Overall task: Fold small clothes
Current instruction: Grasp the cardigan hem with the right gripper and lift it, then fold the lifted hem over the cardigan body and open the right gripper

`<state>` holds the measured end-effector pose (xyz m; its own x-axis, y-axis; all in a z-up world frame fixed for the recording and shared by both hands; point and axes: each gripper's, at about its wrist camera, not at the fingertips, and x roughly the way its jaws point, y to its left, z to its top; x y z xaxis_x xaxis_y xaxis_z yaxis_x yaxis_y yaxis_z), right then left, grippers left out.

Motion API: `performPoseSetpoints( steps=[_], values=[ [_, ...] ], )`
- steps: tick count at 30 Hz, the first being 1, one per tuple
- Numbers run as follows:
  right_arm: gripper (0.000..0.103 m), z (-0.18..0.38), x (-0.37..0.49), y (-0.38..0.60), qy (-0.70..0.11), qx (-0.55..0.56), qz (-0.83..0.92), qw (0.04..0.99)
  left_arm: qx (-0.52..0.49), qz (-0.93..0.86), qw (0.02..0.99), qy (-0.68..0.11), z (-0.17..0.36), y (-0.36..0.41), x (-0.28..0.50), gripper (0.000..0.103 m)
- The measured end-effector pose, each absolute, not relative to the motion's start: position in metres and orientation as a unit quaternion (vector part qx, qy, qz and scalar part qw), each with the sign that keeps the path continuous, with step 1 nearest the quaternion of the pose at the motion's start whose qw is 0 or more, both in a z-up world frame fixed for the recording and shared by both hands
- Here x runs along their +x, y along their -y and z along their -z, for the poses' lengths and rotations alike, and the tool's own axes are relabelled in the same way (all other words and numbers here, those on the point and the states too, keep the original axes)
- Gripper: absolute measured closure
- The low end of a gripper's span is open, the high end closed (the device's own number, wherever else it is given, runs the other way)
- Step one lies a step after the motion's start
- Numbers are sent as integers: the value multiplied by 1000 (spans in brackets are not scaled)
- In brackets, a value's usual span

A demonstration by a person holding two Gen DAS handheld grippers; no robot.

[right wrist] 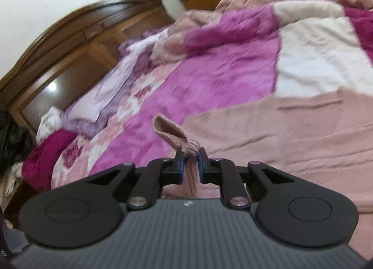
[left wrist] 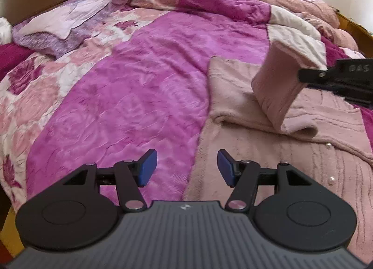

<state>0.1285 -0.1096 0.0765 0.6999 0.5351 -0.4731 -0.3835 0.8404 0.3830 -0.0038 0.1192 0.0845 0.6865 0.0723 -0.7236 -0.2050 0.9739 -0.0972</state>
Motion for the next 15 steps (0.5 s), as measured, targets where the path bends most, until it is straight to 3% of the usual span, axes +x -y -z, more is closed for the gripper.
performPoseSetpoints(
  steps=[8,15],
  values=[
    [88,-90,121,189,-259,143,-180,938,-72,-56,916,-392,-79,-100,17,38],
    [88,-63,118,262,-269,175,-83,943,-57,-43,916,-396,-76,-86,35,38]
  ],
)
